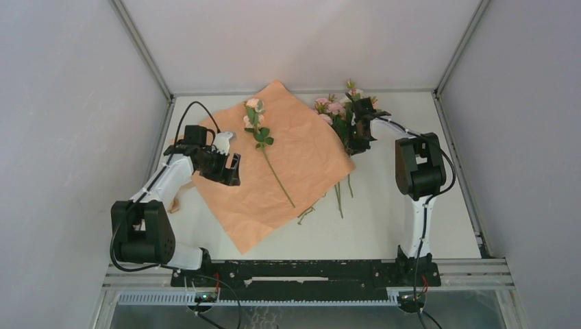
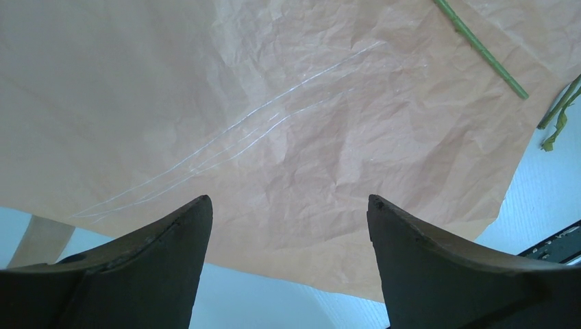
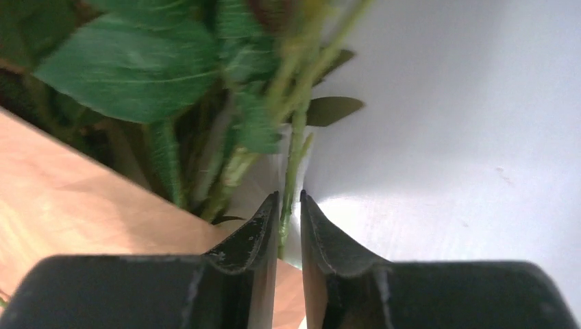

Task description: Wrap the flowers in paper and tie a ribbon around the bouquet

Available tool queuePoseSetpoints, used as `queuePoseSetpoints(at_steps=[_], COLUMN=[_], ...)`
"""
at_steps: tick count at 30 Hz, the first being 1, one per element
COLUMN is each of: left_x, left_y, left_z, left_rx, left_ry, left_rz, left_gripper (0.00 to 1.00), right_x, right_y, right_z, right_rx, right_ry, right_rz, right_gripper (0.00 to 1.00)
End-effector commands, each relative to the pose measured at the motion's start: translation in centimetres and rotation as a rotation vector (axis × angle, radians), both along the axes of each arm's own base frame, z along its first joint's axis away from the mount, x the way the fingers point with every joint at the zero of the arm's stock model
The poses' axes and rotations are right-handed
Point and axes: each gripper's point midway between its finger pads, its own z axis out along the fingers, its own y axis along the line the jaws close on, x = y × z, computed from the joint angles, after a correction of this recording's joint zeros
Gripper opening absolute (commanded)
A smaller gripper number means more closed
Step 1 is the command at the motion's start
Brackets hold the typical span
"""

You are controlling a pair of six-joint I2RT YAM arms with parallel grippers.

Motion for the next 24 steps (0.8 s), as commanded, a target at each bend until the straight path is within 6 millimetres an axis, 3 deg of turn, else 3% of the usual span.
queuePoseSetpoints(at_steps=[1, 4, 7, 8, 10, 13, 15, 17, 19, 22, 24], left_x=[-0.5, -0.5, -0.6, -0.6, -0.7, -0.6, -0.6, -0.4, -0.3, -0.2, -0.3], left_y=[0.2, 0.3, 0.4, 0.3, 0.3, 0.3, 0.2, 0.2, 0.2, 0.0, 0.0], left_z=[0.6, 0.7, 0.7, 0.8, 0.9, 1.1, 1.3, 1.4, 1.7, 1.9, 2.1], left_rx=[0.012, 0.021, 0.021, 0.02, 0.018, 0.016, 0.014, 0.011, 0.009, 0.001, -0.005], left_ry=[-0.043, -0.046, -0.046, -0.048, -0.052, -0.058, -0.063, -0.066, -0.072, -0.079, -0.082], left_rz=[-0.025, -0.022, -0.021, -0.021, -0.023, -0.023, -0.023, -0.021, -0.018, -0.013, -0.011], left_gripper=[0.88, 0.88, 0.88, 0.88, 0.88, 0.88, 0.88, 0.88, 0.88, 0.89, 0.88], right_x=[0.1, -0.7, -1.1, -1.7, -2.5, -4.1, -4.9, -5.2, -5.1, -4.2, -4.2], right_y=[-3.5, -6.2, -10.3, -12.6, -16.5, -20.9, -21.8, -20.7, -17.7, -9.5, -4.6], right_z=[-0.6, 0.1, 3.5, 4.4, 7.3, 12.6, 16.3, 19.9, 23.1, 27.0, 28.4], right_rx=[-0.012, 0.003, -0.007, -0.022, -0.055, -0.047, -0.079, -0.1, -0.093, -0.022, 0.045], right_ry=[0.035, 0.016, -0.099, -0.132, -0.239, -0.419, -0.54, -0.649, -0.755, -0.903, -0.956], right_rz=[-0.116, -0.189, -0.305, -0.368, -0.493, -0.649, -0.686, -0.663, -0.584, -0.371, -0.271], right_gripper=[0.17, 0.0, 0.0, 0.0, 0.0, 0.0, 0.0, 0.0, 0.0, 0.0, 0.0])
